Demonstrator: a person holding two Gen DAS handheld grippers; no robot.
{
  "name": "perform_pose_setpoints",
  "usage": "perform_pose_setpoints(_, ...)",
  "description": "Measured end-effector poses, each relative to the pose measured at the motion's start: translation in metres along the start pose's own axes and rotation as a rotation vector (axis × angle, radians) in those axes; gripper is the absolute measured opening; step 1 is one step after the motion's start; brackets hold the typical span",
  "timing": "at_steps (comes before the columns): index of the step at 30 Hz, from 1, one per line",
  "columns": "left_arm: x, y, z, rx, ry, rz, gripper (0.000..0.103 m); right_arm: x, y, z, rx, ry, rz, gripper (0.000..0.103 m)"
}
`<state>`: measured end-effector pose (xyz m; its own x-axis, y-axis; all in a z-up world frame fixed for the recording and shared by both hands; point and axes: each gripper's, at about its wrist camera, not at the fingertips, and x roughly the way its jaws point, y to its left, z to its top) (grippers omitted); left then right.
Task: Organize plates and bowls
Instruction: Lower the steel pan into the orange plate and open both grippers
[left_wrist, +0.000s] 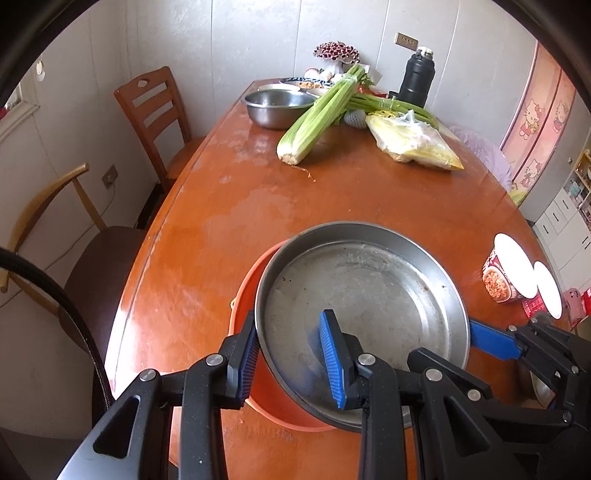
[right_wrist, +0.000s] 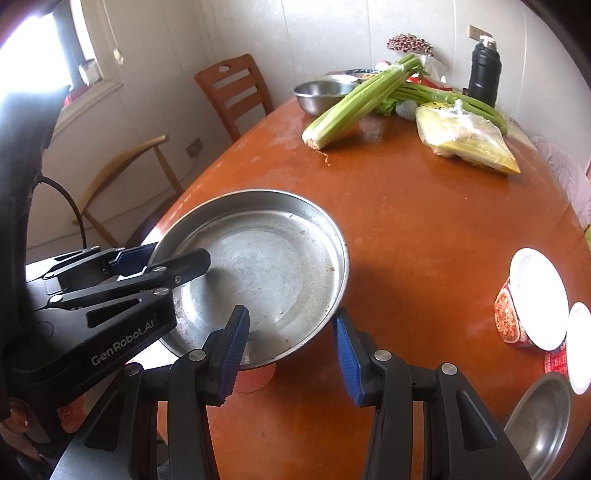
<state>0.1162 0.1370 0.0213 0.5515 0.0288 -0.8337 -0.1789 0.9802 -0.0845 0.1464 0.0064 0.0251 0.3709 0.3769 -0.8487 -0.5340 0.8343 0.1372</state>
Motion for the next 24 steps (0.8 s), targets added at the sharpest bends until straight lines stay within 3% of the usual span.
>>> perform_pose_setpoints(24,0.028,0.015,-0.014,-0.035,0.064,0.013,0.032,0.029,0.011,-0.001,-0.055,0.051,-0.015,0.049)
